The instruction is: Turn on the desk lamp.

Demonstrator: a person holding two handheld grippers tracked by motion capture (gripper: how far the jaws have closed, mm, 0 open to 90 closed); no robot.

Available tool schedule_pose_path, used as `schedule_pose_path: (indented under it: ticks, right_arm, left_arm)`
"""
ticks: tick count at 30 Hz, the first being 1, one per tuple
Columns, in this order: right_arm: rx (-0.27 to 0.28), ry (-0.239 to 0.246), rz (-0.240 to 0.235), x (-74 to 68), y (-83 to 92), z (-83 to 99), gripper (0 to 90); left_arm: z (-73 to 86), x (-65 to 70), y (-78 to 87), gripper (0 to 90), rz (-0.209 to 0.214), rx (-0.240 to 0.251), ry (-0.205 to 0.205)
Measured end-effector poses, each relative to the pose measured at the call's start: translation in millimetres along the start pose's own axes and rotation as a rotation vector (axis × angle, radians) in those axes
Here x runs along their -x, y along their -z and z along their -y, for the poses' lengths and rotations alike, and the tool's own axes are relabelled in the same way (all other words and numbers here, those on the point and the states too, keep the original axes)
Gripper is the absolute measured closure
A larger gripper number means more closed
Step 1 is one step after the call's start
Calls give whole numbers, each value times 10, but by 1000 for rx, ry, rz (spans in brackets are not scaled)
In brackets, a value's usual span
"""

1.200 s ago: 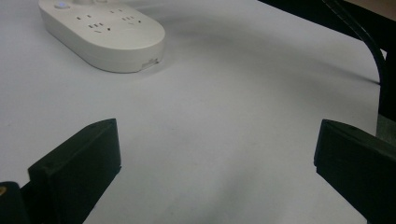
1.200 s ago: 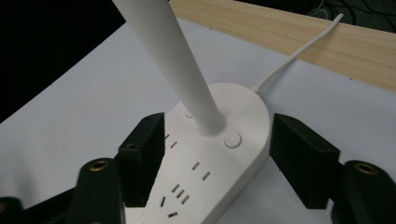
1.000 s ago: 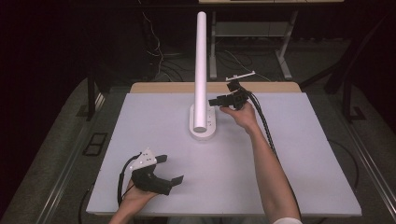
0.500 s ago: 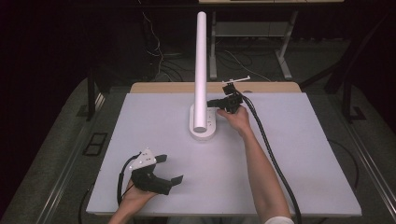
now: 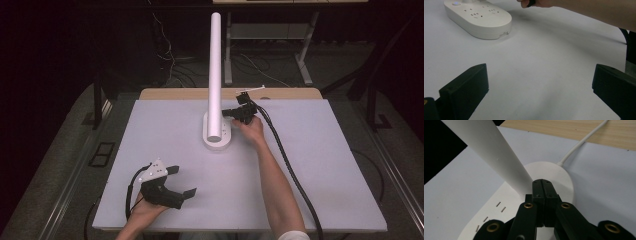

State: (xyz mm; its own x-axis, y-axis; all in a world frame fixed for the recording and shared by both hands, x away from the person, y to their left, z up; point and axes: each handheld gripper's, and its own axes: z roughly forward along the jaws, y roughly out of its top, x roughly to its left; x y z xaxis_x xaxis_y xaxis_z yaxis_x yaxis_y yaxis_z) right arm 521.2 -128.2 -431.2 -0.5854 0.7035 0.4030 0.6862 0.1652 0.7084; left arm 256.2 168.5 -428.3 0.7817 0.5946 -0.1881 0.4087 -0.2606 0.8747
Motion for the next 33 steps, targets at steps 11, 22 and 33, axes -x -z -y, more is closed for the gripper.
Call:
schedule_pose_path:
  ticks: [11, 22, 33]
  right_arm:
    - [14, -31, -12, 56, -38, 49, 898]
    - [48, -59, 2, 45, -49, 107, 900]
    - [37, -49, 43, 29, 2, 69, 897]
  left_arm:
    - [2, -5, -13, 0, 1, -10, -3]
    - [1, 17, -7, 0, 3, -11, -10]
    - [2, 14, -15, 0, 6, -9, -6]
